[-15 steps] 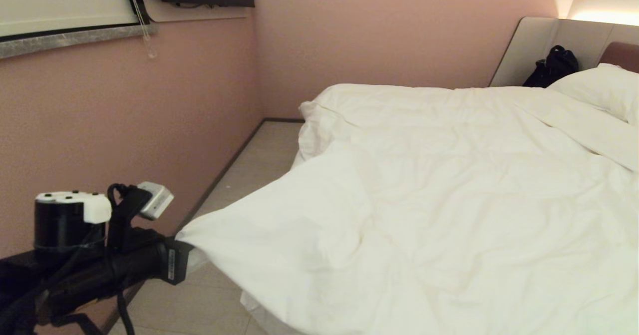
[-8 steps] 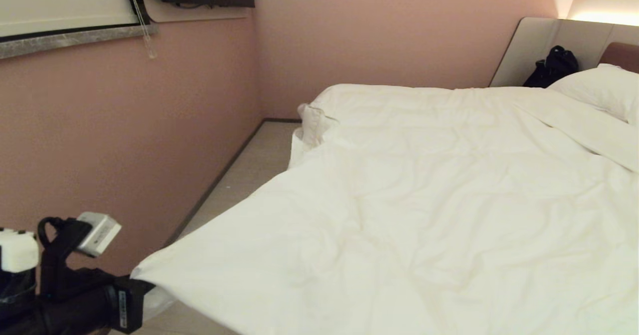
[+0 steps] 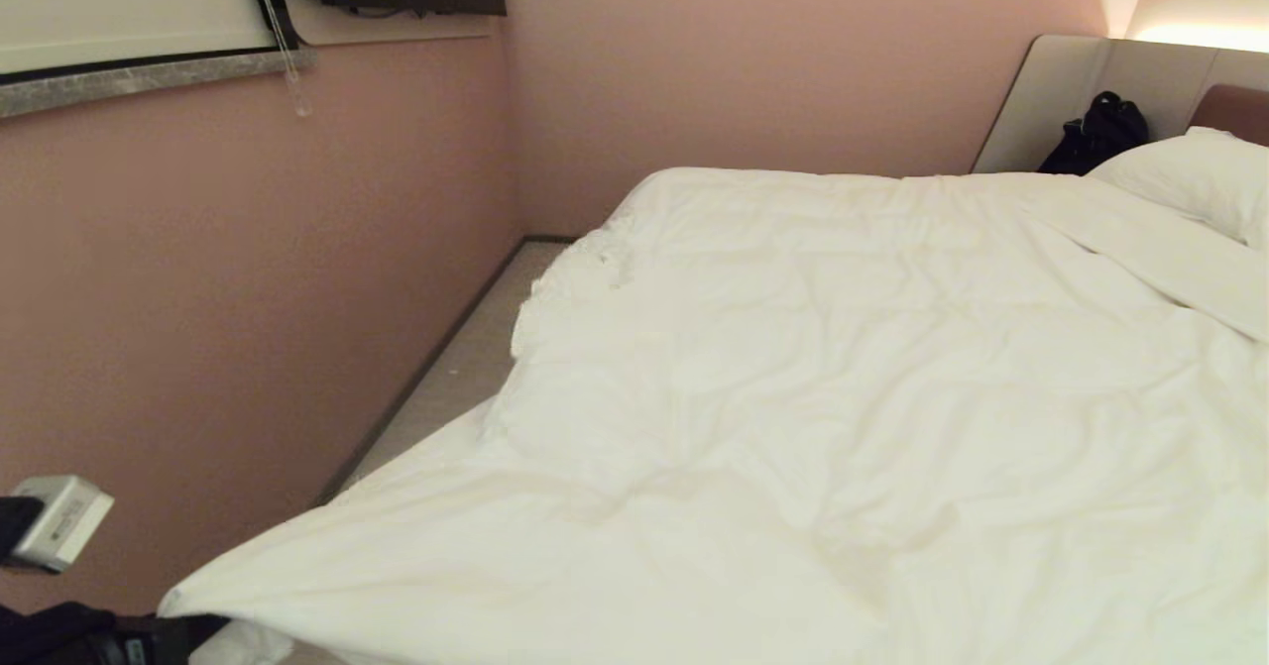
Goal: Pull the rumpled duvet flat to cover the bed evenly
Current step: Flatten the corners of the folded blanket
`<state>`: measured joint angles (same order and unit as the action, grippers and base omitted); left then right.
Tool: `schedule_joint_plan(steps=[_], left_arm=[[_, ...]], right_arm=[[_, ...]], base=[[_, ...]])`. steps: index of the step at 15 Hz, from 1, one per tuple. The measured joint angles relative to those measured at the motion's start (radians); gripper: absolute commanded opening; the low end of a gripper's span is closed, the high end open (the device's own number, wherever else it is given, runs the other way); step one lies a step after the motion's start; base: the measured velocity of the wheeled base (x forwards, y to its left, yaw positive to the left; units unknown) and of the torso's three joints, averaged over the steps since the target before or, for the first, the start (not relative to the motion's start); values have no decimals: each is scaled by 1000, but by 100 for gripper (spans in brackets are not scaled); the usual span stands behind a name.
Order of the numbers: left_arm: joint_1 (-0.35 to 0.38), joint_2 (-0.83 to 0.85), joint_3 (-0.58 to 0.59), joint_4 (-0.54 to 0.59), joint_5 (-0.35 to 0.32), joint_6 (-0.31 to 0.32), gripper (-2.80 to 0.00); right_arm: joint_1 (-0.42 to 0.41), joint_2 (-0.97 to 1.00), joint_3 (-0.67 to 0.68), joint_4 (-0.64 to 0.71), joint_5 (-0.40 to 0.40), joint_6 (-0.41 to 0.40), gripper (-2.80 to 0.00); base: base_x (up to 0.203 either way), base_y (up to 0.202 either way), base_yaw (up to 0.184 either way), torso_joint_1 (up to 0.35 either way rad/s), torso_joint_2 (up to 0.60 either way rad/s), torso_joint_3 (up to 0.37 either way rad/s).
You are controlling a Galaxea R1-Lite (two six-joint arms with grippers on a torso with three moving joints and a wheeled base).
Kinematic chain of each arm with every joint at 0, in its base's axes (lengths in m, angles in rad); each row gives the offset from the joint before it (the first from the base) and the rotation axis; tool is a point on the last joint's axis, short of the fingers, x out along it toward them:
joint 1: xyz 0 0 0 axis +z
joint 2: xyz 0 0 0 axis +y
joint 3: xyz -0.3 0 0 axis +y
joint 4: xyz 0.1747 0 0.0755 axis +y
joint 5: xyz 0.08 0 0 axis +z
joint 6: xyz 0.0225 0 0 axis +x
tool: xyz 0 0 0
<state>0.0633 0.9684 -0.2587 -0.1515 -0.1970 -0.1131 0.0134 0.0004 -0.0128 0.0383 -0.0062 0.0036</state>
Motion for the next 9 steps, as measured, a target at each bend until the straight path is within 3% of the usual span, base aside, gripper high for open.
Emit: schedule_joint_plan(steps=[4,9], left_arm=[[13,-71,6,131,2,-10,-280],[13,-100,6,153,2,-11,-280]], right_arm=[[0,0,0,0,0,-1,-280],[0,0,0,0,-1,-1,-280]], base=[[0,0,0,0,0,0],[0,0,0,0,0,0]])
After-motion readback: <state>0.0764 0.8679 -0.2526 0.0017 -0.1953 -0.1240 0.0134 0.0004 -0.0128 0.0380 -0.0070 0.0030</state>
